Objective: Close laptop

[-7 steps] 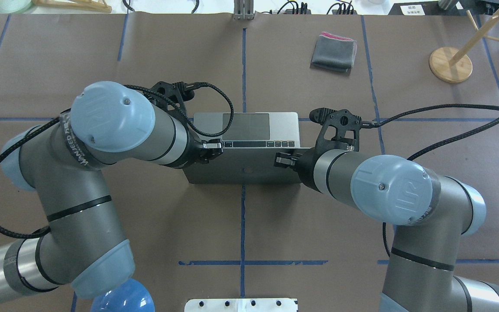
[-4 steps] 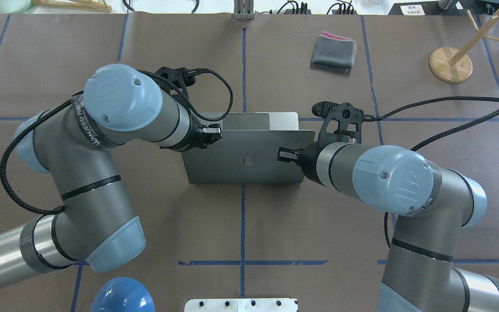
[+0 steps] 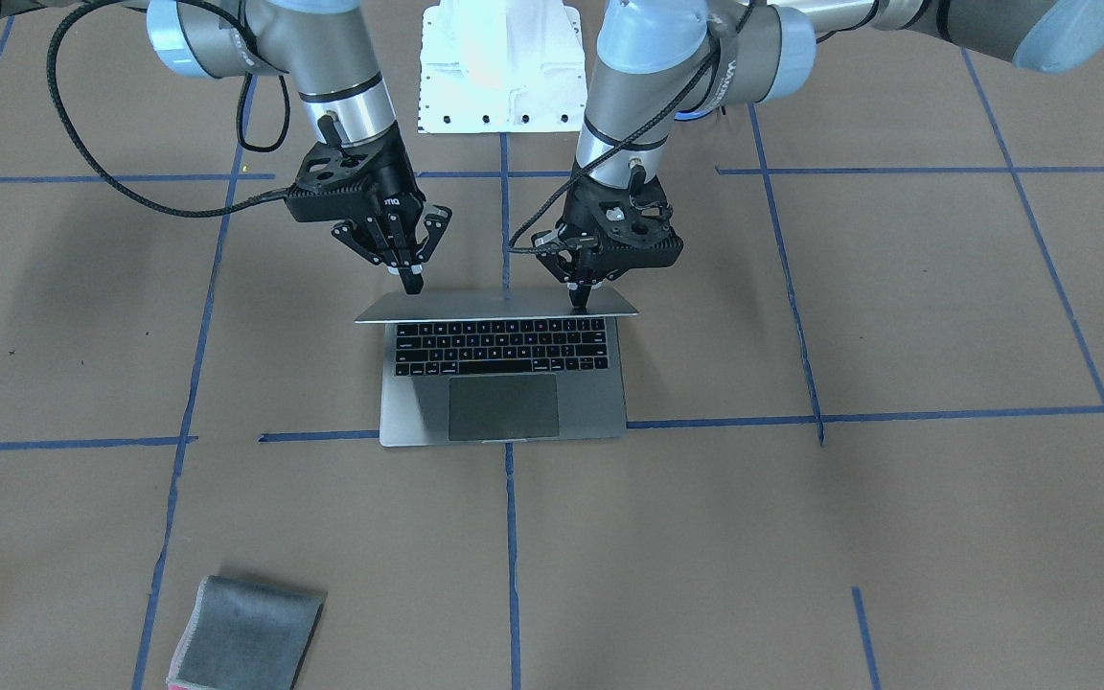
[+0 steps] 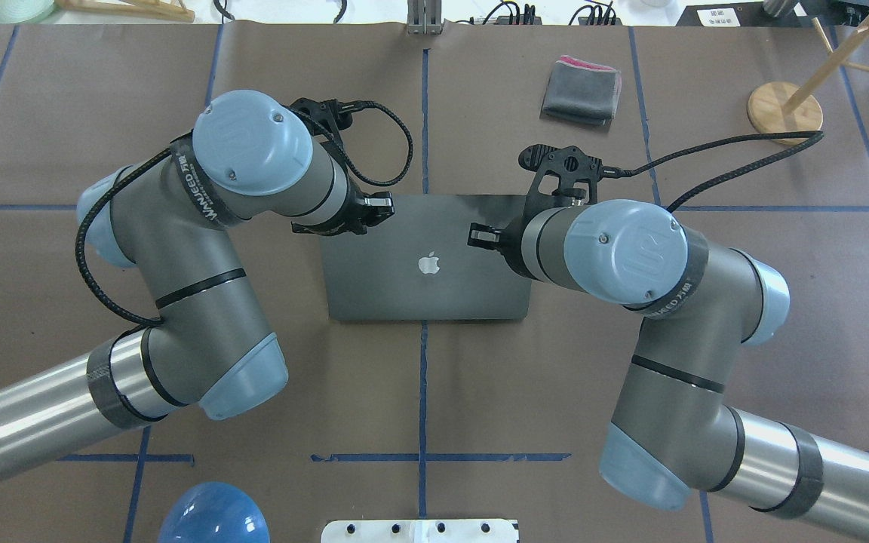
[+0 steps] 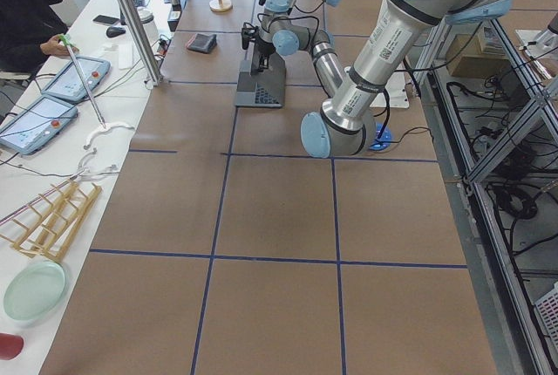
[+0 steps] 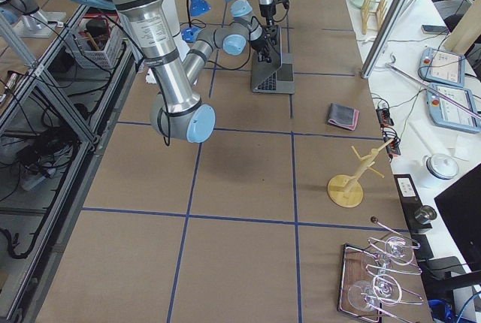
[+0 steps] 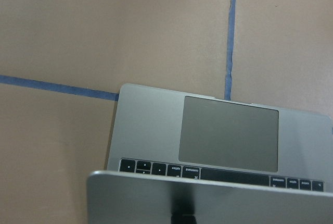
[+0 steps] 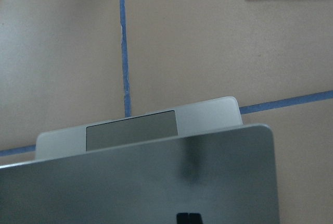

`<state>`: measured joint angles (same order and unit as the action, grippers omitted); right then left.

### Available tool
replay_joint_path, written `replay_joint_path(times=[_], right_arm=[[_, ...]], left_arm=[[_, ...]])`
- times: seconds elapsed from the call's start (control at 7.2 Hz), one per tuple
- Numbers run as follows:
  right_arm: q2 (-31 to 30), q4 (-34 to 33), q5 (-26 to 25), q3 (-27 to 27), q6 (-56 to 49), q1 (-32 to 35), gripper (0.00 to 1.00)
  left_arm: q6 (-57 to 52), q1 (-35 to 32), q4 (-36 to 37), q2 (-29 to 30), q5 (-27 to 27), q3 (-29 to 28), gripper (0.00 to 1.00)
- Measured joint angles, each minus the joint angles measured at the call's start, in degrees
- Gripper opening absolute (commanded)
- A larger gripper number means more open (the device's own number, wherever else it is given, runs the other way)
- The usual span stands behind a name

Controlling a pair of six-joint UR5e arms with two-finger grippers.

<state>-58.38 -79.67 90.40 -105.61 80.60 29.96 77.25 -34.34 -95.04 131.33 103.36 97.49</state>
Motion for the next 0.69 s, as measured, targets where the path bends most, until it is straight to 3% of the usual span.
replay_joint_path(times=[0.69], right_arm=[[5.7, 5.7, 4.8, 13.5, -0.8, 4.3, 0.00]], left_arm=[[0.0, 0.0, -5.0, 0.3, 0.0, -6.1, 0.00]])
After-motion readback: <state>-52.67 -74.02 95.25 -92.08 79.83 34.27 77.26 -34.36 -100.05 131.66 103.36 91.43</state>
